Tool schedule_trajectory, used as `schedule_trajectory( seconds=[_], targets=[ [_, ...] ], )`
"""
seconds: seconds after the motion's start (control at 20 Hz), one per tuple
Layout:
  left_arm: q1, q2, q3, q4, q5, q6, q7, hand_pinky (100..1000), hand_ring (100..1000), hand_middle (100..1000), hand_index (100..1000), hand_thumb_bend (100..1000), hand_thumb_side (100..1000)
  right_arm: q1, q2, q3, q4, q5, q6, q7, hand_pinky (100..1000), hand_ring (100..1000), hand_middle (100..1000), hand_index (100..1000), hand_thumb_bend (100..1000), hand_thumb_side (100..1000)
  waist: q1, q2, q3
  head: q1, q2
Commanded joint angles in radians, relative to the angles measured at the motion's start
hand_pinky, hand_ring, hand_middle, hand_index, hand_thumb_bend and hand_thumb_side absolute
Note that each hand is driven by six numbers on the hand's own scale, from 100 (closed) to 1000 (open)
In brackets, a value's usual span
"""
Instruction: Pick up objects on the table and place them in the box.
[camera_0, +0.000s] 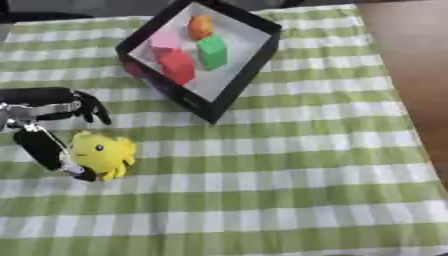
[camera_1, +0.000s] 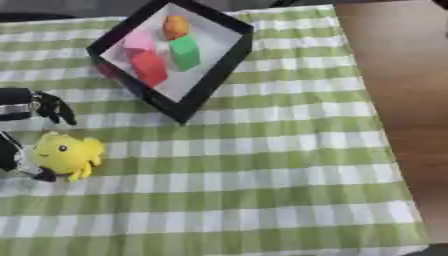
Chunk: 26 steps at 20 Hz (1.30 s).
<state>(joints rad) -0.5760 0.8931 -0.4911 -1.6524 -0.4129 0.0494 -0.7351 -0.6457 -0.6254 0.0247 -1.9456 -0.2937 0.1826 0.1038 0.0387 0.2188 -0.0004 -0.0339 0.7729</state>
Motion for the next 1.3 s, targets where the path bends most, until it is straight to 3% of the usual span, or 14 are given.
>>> schedule_trajectory(
  seconds=[0.05, 0.5, 0.75, 1.05, 1.3],
  targets=[
    [-0.012, 0.020, 0.000, 0.000, -0.017, -0.008, -0.029, 830, 791, 821, 792, 687, 346, -0.013, -0.017, -0.013, -0.006, 0.006, -0.001, 0.001, 916, 679, 671, 789, 100, 265, -0.002, -0.018, 0.001, 0.004, -0.003],
    [-0.026, 0.007, -0.018, 0.018, -0.146, -0.066, -0.045, 816, 810, 830, 778, 593, 303, -0.011, -0.016, -0.013, -0.005, 0.005, -0.001, 0.002, 916, 677, 670, 788, 100, 270, -0.003, -0.018, 0.002, 0.007, -0.003],
    [-0.033, -0.013, -0.022, 0.040, -0.206, -0.090, -0.023, 793, 797, 811, 749, 451, 263, -0.008, -0.016, -0.014, -0.004, 0.006, -0.001, 0.002, 917, 677, 670, 788, 100, 273, -0.004, -0.018, 0.001, 0.007, -0.003],
    [-0.033, -0.047, -0.017, 0.063, -0.267, -0.093, 0.040, 746, 756, 766, 690, 356, 117, -0.005, -0.013, -0.016, -0.002, 0.006, 0.000, 0.004, 916, 674, 666, 786, 100, 281, -0.007, -0.015, 0.002, 0.009, -0.003],
    [-0.021, -0.073, -0.002, 0.077, -0.328, -0.104, 0.123, 698, 703, 710, 612, 305, 100, -0.004, -0.012, -0.018, 0.000, 0.006, 0.000, 0.004, 916, 673, 665, 786, 100, 284, -0.011, -0.014, 0.003, 0.011, -0.003]
  ],
)
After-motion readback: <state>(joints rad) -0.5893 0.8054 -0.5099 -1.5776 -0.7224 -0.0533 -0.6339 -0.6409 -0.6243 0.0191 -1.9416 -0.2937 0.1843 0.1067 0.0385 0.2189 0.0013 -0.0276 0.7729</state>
